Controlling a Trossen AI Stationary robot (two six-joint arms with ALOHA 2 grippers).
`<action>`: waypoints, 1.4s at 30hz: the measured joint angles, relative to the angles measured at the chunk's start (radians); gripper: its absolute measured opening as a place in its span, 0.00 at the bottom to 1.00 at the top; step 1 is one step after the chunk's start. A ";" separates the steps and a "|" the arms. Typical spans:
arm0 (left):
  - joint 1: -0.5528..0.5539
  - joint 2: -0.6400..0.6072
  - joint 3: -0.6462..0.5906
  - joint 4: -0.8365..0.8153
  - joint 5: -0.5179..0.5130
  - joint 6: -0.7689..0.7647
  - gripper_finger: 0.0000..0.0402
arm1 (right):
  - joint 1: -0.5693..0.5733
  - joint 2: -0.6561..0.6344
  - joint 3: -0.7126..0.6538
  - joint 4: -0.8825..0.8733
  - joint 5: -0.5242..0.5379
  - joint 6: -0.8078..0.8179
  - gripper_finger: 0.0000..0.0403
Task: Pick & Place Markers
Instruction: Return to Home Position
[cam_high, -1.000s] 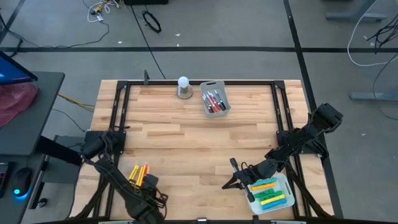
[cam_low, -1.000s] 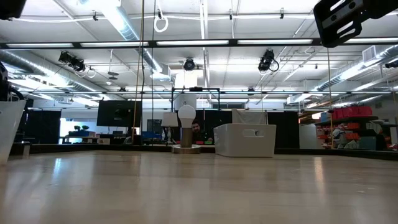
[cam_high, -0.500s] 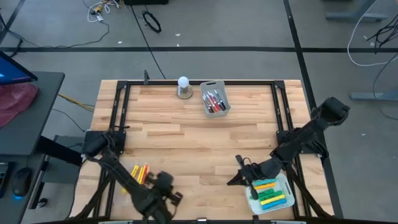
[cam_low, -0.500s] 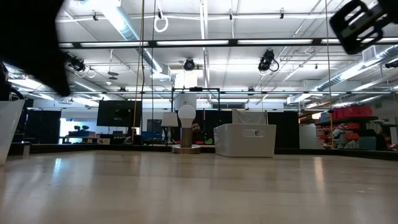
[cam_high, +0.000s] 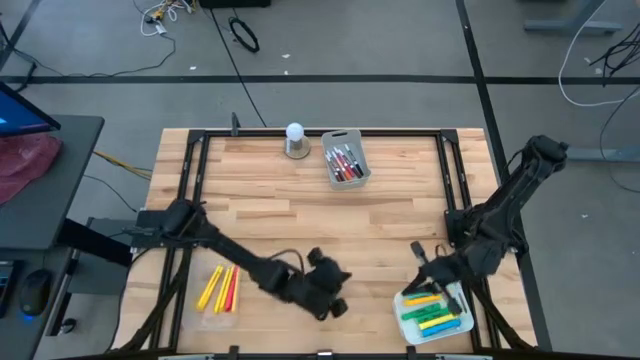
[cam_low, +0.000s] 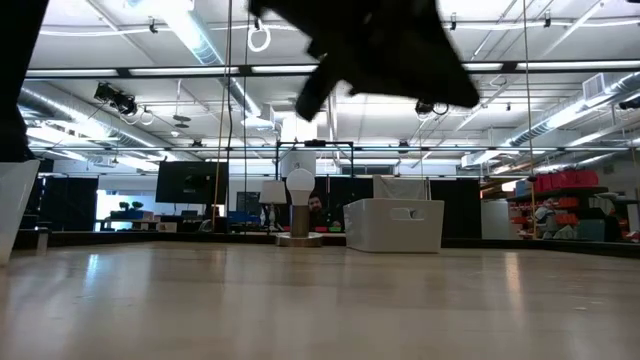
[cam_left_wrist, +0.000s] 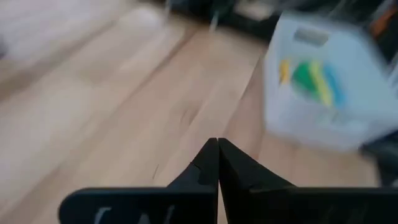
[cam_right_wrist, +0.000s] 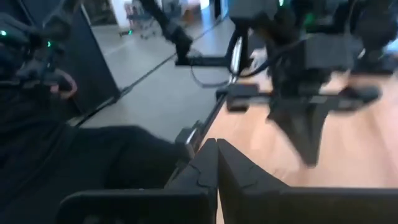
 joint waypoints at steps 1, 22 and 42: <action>0.024 -0.001 -0.010 0.063 0.015 0.034 0.01 | -0.005 -0.031 -0.003 -0.007 0.014 -0.017 0.01; 0.381 -0.705 -0.768 0.468 0.298 0.250 0.02 | -0.730 -0.670 -0.298 -0.128 -0.341 -0.083 0.00; 0.357 -0.954 -1.021 0.462 0.175 0.150 0.02 | -0.948 -0.982 -0.515 -0.207 -0.459 -0.037 0.00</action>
